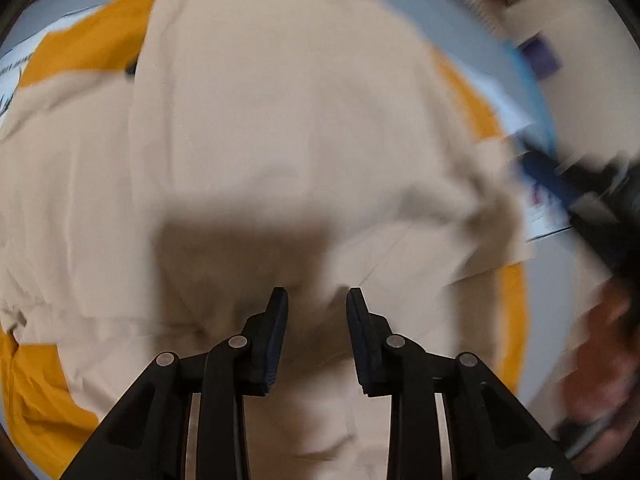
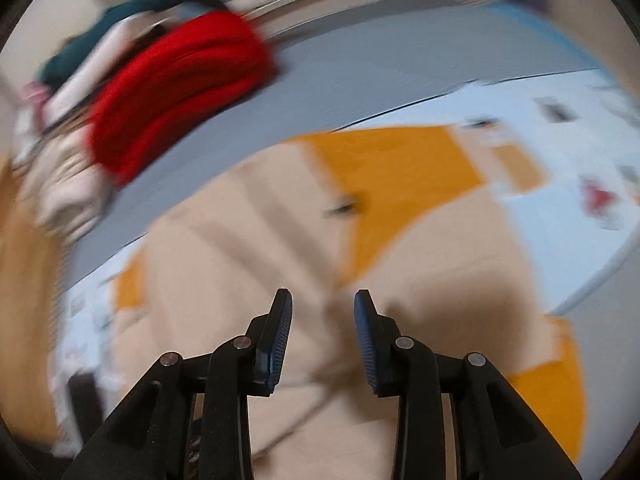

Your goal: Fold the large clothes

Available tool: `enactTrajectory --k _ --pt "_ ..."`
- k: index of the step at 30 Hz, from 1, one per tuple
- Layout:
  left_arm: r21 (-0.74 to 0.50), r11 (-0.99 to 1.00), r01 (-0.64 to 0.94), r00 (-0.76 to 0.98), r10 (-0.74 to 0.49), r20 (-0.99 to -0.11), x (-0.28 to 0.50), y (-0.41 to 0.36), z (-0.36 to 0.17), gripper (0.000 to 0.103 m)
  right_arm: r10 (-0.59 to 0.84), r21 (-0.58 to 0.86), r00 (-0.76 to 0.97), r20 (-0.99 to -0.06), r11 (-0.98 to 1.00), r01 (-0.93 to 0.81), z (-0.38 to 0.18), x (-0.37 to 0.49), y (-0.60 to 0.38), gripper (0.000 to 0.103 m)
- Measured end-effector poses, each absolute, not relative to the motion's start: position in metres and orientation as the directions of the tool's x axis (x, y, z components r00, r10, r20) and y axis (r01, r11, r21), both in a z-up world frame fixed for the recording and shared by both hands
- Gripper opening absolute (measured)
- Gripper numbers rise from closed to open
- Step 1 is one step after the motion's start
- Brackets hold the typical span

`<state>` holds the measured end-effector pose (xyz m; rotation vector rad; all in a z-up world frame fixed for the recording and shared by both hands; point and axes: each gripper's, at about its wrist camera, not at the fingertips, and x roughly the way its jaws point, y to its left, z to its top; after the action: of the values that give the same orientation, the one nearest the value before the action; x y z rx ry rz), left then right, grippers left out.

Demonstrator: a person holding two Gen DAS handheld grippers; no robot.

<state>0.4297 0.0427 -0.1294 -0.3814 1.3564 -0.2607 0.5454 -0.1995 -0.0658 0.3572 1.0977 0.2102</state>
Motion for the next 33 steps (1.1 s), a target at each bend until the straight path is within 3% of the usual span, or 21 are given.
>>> enactTrajectory --k 1,3,6,8,14,17,20,23,26,33 --pt "-0.407 0.913 -0.032 0.239 -0.388 -0.89 0.43 0.049 -0.12 0.026 0.443 0.466 0.377 -0.813 0.884 -0.032 -0.075 0.547 -0.189 0.034" --pt "-0.325 0.944 -0.046 0.305 -0.297 -0.905 0.435 0.058 -0.111 0.026 0.52 0.532 0.276 -0.808 0.846 -0.036 -0.094 0.547 -0.179 0.034" --pt "-0.191 0.978 -0.079 0.259 -0.165 -0.952 0.438 0.068 -0.134 0.017 0.442 0.445 0.148 -0.885 0.895 -0.013 -0.125 0.545 -0.167 0.034" --pt "-0.191 0.972 -0.138 0.194 -0.163 -0.967 0.438 0.078 -0.15 0.006 0.314 0.315 0.103 -0.944 0.949 -0.005 -0.141 0.543 -0.169 0.034" --pt "-0.213 0.974 -0.075 0.302 -0.181 -0.936 0.439 0.071 -0.112 0.006 0.366 0.362 0.203 -0.908 0.93 -0.06 -0.11 0.538 -0.165 0.034" --pt "-0.274 0.959 -0.073 0.235 -0.25 -0.939 0.437 0.068 -0.126 0.01 0.453 0.438 0.17 -0.875 0.891 -0.117 -0.108 0.53 -0.15 0.034" --pt "-0.227 0.972 -0.058 0.144 -0.217 -0.966 0.43 0.059 -0.142 0.01 0.351 0.343 0.073 -0.934 0.934 -0.102 -0.141 0.521 -0.148 0.034" --pt "-0.212 0.977 -0.033 0.211 -0.201 -0.956 0.425 0.064 -0.117 0.01 0.348 0.339 0.119 -0.93 0.937 -0.089 -0.128 0.514 -0.155 0.034" --pt "-0.178 0.984 0.007 0.357 -0.168 -0.919 0.413 0.076 -0.073 0.01 0.364 0.322 0.312 -0.878 0.93 -0.179 -0.07 0.505 -0.161 0.034" --pt "-0.165 0.985 0.046 0.576 -0.161 -0.801 0.344 0.117 0.013 0.01 0.371 0.22 0.645 -0.668 0.926 -0.305 0.059 0.451 -0.185 0.034"
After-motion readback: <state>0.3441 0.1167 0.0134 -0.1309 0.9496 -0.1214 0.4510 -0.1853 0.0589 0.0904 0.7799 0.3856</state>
